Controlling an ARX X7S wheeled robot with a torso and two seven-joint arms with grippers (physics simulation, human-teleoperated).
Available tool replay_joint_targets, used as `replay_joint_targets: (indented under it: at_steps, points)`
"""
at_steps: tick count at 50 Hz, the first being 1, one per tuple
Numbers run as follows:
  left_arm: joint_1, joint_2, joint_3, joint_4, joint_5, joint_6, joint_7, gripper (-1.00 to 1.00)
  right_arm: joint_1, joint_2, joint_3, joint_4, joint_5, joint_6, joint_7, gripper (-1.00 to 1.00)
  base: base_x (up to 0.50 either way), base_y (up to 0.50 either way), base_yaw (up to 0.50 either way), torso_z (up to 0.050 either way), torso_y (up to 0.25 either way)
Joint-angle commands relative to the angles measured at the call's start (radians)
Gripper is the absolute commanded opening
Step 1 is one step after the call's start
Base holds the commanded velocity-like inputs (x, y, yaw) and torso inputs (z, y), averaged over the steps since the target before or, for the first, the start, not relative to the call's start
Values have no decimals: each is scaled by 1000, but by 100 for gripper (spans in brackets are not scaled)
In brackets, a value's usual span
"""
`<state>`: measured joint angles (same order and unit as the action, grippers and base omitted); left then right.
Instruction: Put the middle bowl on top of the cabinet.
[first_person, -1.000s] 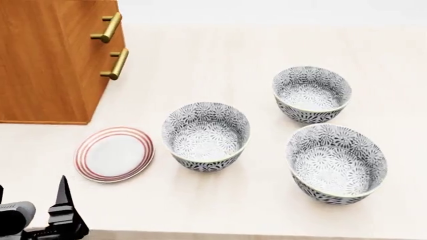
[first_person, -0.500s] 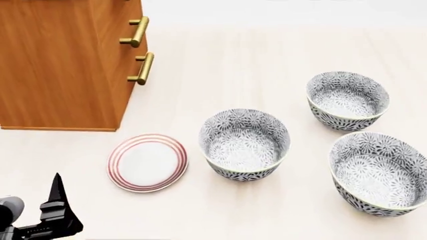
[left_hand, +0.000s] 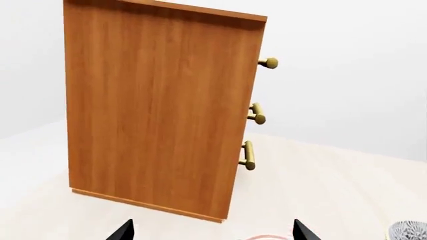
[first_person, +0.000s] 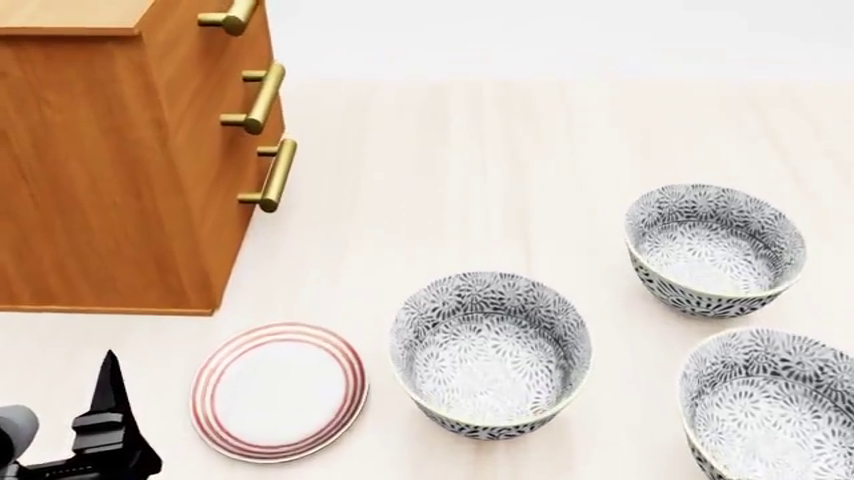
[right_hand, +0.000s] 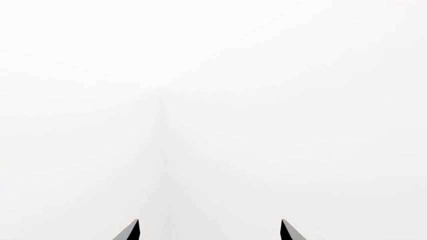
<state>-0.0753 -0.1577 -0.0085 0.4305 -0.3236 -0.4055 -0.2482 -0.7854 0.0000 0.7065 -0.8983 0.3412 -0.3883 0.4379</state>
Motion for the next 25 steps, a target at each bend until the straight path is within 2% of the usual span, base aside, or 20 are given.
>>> replay_joint_targets:
  at_steps: [1, 6, 12, 16, 20, 25]
  points:
    - [48, -28, 16, 117, -1, -8, -11, 100, 0, 0, 21, -16, 12, 11, 0, 100, 500, 0, 0, 0, 0]
    - [89, -45, 10, 198, -25, -9, -15, 100, 0, 0, 16, -18, -5, 21, 6, 100, 500, 0, 0, 0, 0]
    - [118, -48, 4, 230, -37, 4, -30, 100, 0, 0, 18, -21, -10, 22, 12, 100, 25, 0, 0, 0, 0]
    - [188, -62, 39, 241, 6, 40, -27, 100, 0, 0, 30, -11, 9, 16, 8, 100, 0, 0, 0, 0, 0]
    - [210, -71, 32, 292, -47, 5, -27, 100, 0, 0, 18, -20, 5, 28, 14, 100, 0, 0, 0, 0, 0]
    - [220, -81, 29, 309, -79, -20, -29, 100, 0, 0, 20, -26, 7, 29, 13, 100, 426, 0, 0, 0, 0]
